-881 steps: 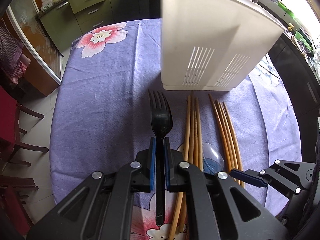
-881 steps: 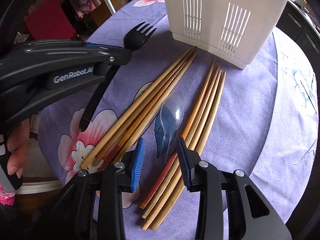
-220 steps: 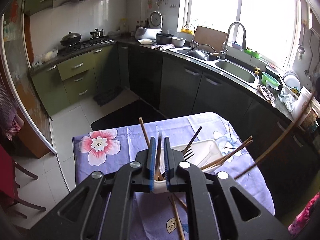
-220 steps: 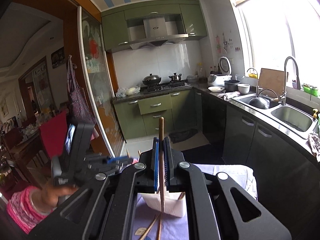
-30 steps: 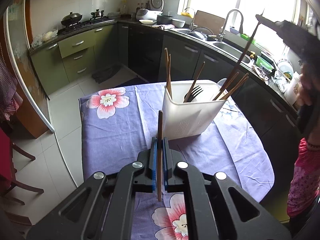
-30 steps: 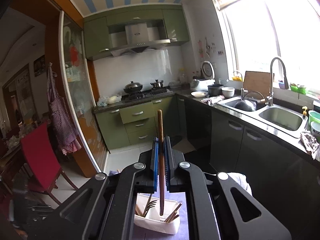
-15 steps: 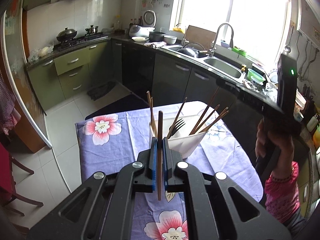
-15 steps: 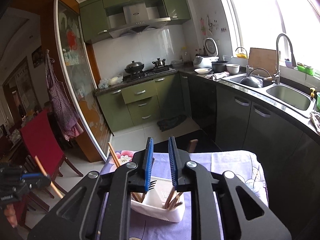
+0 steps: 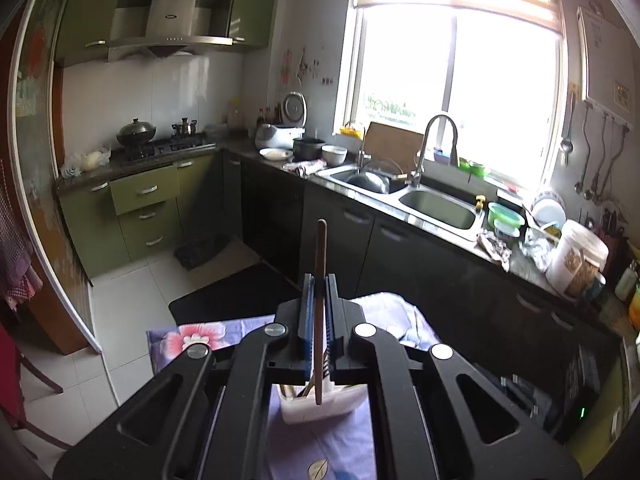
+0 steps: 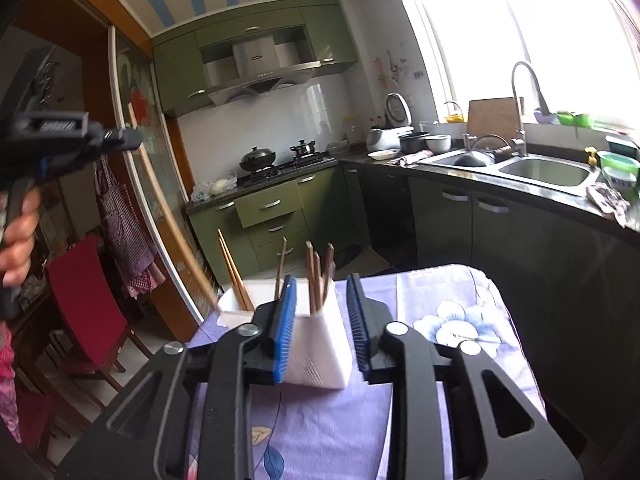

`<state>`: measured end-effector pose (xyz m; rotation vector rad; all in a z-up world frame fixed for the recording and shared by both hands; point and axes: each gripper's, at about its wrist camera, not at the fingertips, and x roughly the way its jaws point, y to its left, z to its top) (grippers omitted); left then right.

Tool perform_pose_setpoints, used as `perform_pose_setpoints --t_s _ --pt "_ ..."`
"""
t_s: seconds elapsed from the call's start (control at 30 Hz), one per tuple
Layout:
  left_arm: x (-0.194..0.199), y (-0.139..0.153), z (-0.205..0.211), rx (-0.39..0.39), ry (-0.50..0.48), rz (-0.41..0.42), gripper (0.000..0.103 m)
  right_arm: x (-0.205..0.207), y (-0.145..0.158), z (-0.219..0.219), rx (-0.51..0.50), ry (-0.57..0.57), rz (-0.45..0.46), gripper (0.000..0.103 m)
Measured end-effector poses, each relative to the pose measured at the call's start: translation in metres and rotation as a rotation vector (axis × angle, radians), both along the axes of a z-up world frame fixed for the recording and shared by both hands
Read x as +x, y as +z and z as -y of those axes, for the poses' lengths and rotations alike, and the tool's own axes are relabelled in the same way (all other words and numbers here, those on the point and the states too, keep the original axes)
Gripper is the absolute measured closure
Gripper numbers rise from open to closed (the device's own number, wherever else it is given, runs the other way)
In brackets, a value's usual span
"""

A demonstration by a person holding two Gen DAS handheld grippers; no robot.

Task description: Organize utensils

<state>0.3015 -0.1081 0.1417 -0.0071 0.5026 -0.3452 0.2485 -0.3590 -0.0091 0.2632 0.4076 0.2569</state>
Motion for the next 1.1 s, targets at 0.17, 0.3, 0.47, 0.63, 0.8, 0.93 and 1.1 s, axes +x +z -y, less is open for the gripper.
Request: perform_pose_setpoints --t_s 0.17,0.3,0.47,0.63,0.8,0.93,1.1 --pt "0.021 -0.013 0.016 0.025 0.042 0.030 0.098 -0.030 -0.022 0.010 -0.008 -0.046 -0.012 0.074" --pt "0.040 -0.044 0.025 0.067 0.064 -0.016 0.098 -0.046 -0.034 0.017 -0.013 -0.082 -0.032 0.066" --pt "0.052 -0.080 0.027 0.096 0.083 -0.055 0.098 -0.054 -0.047 0.030 -0.012 -0.112 -0.066 0.066" --pt "0.056 -0.110 0.024 0.108 0.088 -0.101 0.098 -0.058 -0.055 0.036 -0.027 -0.133 -0.091 0.063" --pt "0.054 -0.132 0.021 0.115 0.082 -0.133 0.091 -0.054 -0.055 0.030 -0.038 -0.130 -0.095 0.062" --pt "0.046 -0.141 0.015 0.108 0.088 -0.123 0.060 -0.049 -0.053 0.019 -0.068 -0.125 -0.092 0.055" --pt "0.026 -0.142 0.002 0.073 0.085 -0.101 0.043 -0.040 -0.056 0.005 -0.103 -0.118 -0.100 0.050"
